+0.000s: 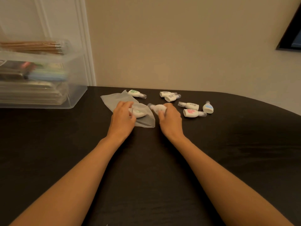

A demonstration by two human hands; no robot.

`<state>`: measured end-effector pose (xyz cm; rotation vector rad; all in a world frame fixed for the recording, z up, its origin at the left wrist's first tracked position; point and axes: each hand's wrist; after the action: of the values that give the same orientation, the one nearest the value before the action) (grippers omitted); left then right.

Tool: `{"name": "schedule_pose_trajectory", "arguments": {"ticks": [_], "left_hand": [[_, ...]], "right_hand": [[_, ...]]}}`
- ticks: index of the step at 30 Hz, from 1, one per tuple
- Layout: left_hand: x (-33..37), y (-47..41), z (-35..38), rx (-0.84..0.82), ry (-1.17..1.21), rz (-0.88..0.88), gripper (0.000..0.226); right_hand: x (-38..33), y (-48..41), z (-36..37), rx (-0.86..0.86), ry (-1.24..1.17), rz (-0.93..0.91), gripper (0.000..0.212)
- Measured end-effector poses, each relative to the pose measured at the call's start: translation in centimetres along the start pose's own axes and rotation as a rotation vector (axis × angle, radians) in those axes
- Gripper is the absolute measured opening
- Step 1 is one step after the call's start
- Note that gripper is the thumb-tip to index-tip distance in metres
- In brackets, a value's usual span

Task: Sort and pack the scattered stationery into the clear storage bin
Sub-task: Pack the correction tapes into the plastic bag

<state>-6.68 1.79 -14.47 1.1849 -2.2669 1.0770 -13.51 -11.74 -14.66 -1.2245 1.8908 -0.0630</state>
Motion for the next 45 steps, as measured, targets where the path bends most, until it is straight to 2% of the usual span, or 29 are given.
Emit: {"name": "schedule_pose_trajectory", "arguments": {"ticks": [2, 4, 7, 9, 13, 15, 18, 20, 22, 24, 25, 27, 30, 31, 34, 37, 40, 45], "left_hand": [[0.0, 0.2, -0.3, 0.079, 0.027, -0.032, 0.028], [0.0, 0.5, -0.6, 0.132, 0.042, -0.045, 0.019], [0.3, 1.0, -0.9, 0.16, 0.067, -0.035, 0.016], [0.4, 1.3, -1.1, 0.163, 0.07, -0.03, 0.015], [0.8, 1.9, -1.0, 0.117, 0.038, -0.019, 0.014], [1.1, 2.1, -0.9, 0.1, 0.013, 0.004, 0.014], [1.4, 2.2, -1.1, 0.096, 0.024, 0.013, 0.013], [1.5, 2.3, -1.3, 0.096, 0.052, 0.019, 0.01], [1.5, 2.4, -1.4, 0.086, 0.046, 0.027, 0.008], [1.3, 2.4, -1.4, 0.07, 0.023, 0.008, 0.006], [1.3, 2.4, -1.4, 0.059, 0.011, -0.016, 0.004], [1.2, 2.3, -1.3, 0.0, -0.05, -0.062, 0.016], [1.1, 2.1, -0.9, -0.103, -0.191, -0.074, 0.028], [1.1, 2.0, -0.8, -0.11, -0.225, -0.065, 0.026], [1.0, 1.8, -0.5, -0.088, -0.289, -0.044, 0.022], [1.4, 1.8, -0.1, -0.048, -0.385, -0.02, 0.022], [2.0, 1.4, 0.6, -0.039, -0.488, 0.008, 0.027], [2.5, 0.2, 1.8, -0.013, -0.522, -0.034, 0.025]], "right_hand": [[-0.4, 1.0, -1.3, 0.092, -0.234, -0.012, 0.023], [-0.7, 2.6, -2.2, 0.068, -0.269, -0.235, 0.023], [-0.9, 4.6, -2.4, -0.035, -0.061, -0.56, 0.026], [-1.1, 4.7, -2.0, -0.075, 0.064, -0.613, 0.024], [-1.5, 3.8, -0.7, -0.021, 0.233, -0.646, 0.026], [-1.8, 3.7, -0.3, -0.008, 0.297, -0.629, 0.033], [-2.3, 3.3, 0.1, -0.138, 0.359, -0.56, 0.027], [-2.2, 3.1, 0.1, -0.294, 0.216, -0.434, 0.031], [-2.4, 3.1, -0.1, -0.409, 0.003, -0.347, 0.043], [-2.4, 3.0, -0.5, -0.338, -0.202, -0.269, 0.044], [-2.2, 2.8, -0.5, -0.23, -0.233, -0.224, 0.039], [-1.7, 2.2, -0.5, -0.066, -0.169, -0.108, 0.031], [-0.9, 1.2, 0.2, -0.182, -0.045, 0.059, 0.049], [-0.9, 0.9, 0.4, -0.213, -0.041, 0.097, 0.049], [-0.7, 0.3, 0.6, -0.169, -0.09, 0.182, 0.036], [-0.7, 0.1, 0.6, -0.189, 0.003, 0.143, 0.008], [-0.5, 0.3, 0.5, -0.254, 0.036, 0.035, 0.009], [0.4, 0.2, -0.6, -0.318, 0.066, -0.048, 0.006]]}}
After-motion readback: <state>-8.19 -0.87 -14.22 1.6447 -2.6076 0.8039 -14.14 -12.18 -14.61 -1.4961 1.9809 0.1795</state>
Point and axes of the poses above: each hand's wrist, its own y-axis away from the middle knuckle, its own z-axis out of the palm, x = y × z, and after that the axes turned 3 degrees about -y, right-handed
